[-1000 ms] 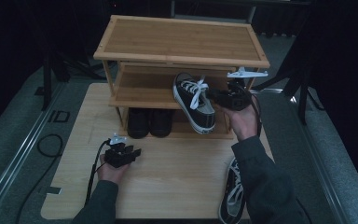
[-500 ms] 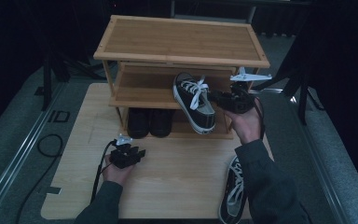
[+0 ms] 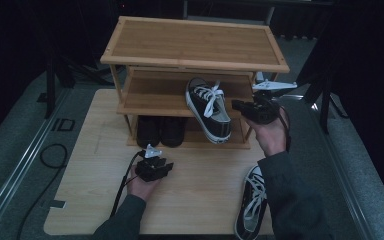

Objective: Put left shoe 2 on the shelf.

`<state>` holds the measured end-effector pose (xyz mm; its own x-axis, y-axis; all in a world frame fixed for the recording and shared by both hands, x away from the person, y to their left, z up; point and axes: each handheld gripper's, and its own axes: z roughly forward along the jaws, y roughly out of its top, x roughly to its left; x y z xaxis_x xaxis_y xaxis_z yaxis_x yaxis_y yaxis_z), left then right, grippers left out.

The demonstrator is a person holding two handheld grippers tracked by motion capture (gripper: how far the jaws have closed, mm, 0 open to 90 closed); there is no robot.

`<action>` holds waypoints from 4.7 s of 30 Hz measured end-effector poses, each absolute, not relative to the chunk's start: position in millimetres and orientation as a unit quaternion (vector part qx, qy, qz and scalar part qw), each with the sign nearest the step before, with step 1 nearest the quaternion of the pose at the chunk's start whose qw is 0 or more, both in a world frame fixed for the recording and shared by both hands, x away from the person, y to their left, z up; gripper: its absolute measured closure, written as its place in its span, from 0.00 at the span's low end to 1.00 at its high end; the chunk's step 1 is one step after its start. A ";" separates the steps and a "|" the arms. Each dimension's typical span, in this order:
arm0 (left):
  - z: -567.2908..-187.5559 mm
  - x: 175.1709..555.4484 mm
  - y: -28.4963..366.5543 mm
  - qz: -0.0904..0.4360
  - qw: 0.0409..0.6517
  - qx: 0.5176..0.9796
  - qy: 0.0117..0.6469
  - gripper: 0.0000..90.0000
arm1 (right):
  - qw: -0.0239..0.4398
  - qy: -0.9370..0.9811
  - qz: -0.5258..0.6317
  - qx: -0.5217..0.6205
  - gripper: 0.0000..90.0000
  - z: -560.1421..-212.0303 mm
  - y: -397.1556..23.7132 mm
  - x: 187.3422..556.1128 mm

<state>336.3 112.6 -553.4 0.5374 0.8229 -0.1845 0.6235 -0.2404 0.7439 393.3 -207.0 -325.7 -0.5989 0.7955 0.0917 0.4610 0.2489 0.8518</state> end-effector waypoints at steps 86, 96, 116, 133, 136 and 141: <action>-553.6 435.3 0.3 0.241 0.325 0.792 0.457 1.00 | 0.146 0.828 0.435 0.323 1.00 -369.7 -196.6 313.9; -553.9 434.9 0.1 0.243 0.324 0.791 0.459 1.00 | 0.137 0.834 0.435 0.311 1.00 -367.8 -183.8 326.0; -554.2 434.3 -2.6 0.245 0.322 0.793 0.455 1.00 | 0.124 0.829 0.447 0.312 1.00 -374.5 -166.3 351.2; -553.3 434.1 -3.4 0.254 0.314 0.794 0.455 1.00 | 0.115 0.826 0.453 0.316 1.00 -377.5 -155.3 366.3; -553.4 434.0 -3.4 0.254 0.314 0.794 0.455 1.00 | 0.116 0.827 0.451 0.314 1.00 -376.8 -154.1 367.8; -552.8 434.0 -3.4 0.255 0.309 0.797 0.452 1.00 | 0.123 0.828 0.449 0.311 1.00 -377.5 -146.7 371.4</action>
<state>434.0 -3.4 -552.8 0.4615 0.8778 0.1284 0.5624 -0.4015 0.7228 371.4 -146.7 -377.5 -0.7760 0.6262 0.0755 0.4050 0.4029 0.8208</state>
